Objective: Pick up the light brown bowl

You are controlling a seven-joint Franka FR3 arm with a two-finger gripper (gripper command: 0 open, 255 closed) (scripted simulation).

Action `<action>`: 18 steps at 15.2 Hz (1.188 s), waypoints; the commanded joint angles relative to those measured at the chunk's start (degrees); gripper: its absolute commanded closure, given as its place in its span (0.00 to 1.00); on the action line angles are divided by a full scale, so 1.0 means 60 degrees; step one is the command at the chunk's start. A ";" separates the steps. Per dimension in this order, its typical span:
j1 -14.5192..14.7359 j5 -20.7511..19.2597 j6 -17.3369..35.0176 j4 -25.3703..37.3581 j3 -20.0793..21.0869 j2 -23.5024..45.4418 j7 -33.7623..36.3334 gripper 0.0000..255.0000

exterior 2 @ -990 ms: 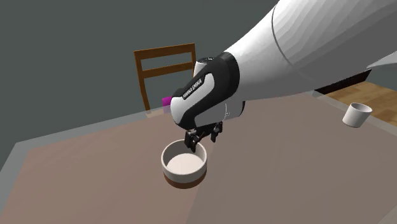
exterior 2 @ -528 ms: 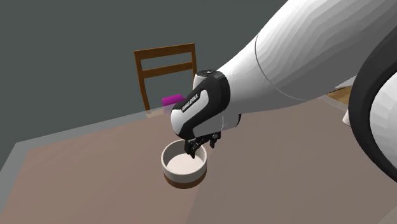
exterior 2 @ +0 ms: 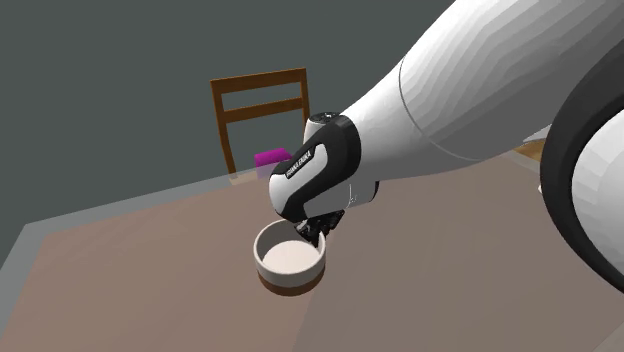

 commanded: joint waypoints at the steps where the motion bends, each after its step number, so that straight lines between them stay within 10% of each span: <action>1: 0.0002 -0.0002 0.0000 -0.0004 0.0001 0.0008 0.0000 1.00; 18: 0.0189 -0.0300 -0.1287 -0.0047 -0.0247 -0.1328 0.0206 1.00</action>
